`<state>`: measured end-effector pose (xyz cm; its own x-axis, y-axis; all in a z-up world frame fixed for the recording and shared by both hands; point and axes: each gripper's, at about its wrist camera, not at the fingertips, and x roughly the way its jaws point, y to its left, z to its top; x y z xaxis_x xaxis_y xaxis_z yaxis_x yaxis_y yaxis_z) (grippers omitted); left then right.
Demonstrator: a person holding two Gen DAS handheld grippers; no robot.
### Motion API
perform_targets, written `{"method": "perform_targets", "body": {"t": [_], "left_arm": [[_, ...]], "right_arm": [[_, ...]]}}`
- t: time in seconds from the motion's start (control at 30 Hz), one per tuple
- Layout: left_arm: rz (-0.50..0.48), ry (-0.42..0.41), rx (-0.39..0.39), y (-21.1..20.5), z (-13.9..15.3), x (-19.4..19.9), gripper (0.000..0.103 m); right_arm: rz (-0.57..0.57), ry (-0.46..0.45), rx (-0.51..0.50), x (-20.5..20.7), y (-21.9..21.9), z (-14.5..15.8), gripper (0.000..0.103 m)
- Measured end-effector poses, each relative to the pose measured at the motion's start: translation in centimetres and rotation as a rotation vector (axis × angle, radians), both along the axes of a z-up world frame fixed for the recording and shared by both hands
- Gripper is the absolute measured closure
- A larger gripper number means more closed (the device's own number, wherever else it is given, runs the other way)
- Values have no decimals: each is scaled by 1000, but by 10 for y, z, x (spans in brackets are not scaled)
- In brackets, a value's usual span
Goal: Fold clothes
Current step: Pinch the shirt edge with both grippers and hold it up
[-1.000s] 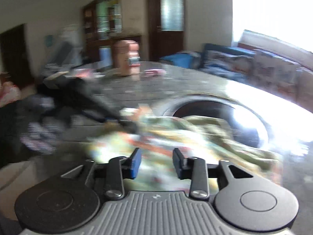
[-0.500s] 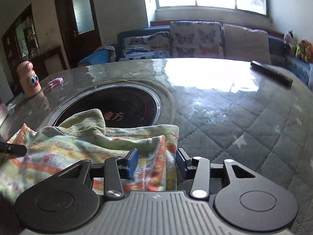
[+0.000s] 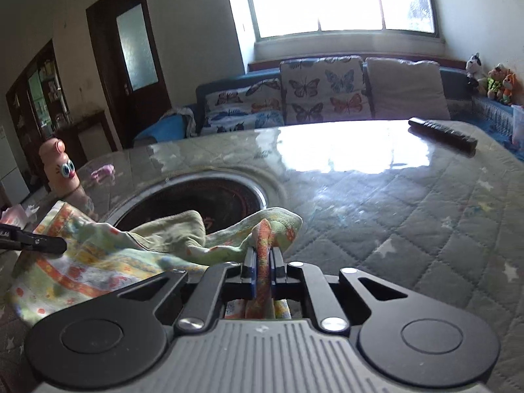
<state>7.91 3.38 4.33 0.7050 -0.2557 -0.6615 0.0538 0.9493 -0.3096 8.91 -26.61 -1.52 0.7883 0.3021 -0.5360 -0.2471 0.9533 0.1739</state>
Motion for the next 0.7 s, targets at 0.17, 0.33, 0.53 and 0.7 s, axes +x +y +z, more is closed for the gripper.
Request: {"method": "perform_targets", "body": {"t": [0.17, 0.33, 0.53, 0.7], "left_arm": [[-91, -26, 10, -50, 11, 22, 95], [-174, -42, 6, -107, 17, 45, 95], [-258, -31, -14, -168, 16, 76, 95], [-309, -22, 0, -210, 15, 95, 95]], "right_arm": [[-78, -56, -27, -15, -37, 17, 97], [-184, -91, -61, -21, -86, 32, 97], [-298, -117, -116, -23, -139, 42, 97], [-370, -114, -132, -23, -173, 43, 97]]}}
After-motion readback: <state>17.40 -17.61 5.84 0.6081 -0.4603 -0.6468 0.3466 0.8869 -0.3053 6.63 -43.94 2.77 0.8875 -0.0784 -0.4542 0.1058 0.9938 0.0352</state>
